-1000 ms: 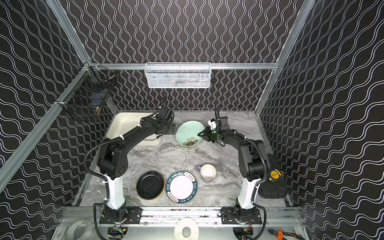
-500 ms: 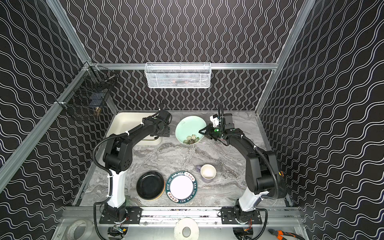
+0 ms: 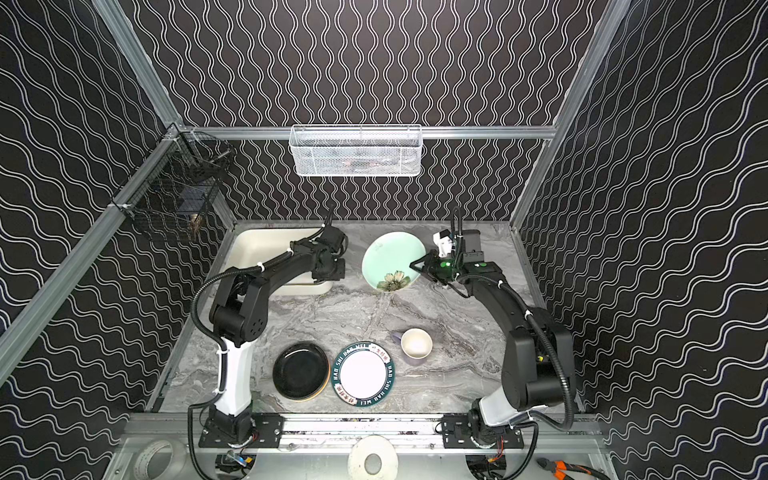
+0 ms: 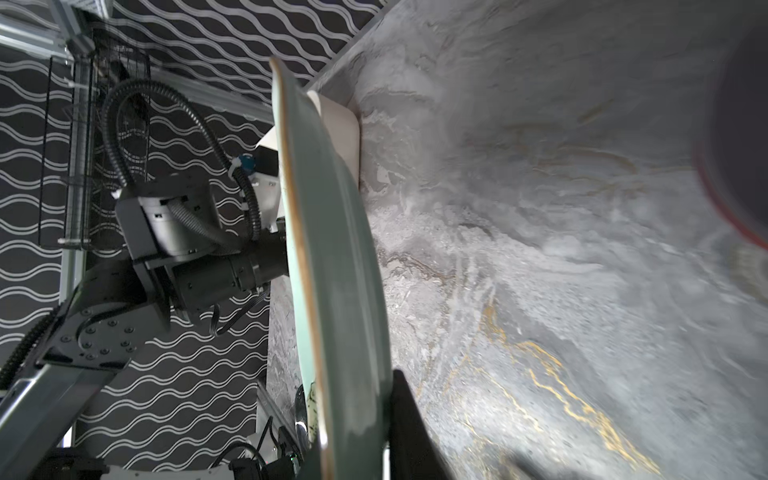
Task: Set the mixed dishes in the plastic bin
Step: 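Carry the plate upright with the right gripper toward the bin while the left withdraws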
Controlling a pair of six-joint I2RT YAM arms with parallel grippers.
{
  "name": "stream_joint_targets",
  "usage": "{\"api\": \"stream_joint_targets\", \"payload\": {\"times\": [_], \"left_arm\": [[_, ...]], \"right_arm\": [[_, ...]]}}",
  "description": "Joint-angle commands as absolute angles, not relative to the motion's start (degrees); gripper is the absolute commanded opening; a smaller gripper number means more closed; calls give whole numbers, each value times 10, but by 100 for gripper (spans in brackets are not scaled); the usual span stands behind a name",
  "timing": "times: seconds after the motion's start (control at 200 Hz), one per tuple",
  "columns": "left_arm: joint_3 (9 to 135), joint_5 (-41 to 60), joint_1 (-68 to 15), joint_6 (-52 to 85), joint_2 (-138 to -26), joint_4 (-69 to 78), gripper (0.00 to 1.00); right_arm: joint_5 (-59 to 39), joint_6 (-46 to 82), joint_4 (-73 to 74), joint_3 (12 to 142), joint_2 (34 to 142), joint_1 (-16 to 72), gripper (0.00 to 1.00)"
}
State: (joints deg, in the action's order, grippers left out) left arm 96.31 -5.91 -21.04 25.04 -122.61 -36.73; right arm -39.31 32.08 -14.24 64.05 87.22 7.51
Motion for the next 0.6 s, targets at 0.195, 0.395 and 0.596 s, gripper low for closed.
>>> {"api": "stream_joint_targets", "payload": {"times": [0.195,0.395,0.596], "left_arm": [[968,2,-247,299,-1217,-347,19],[969,32,-271,327,-1214,-331,19],[984,41,-305,337,-1220,-330,21]], "right_arm": [[-397,308,-145,619,814,44,5],[-383,307,-145,591,779,26,5],[-387,306,-139,575,765,13,5]]}}
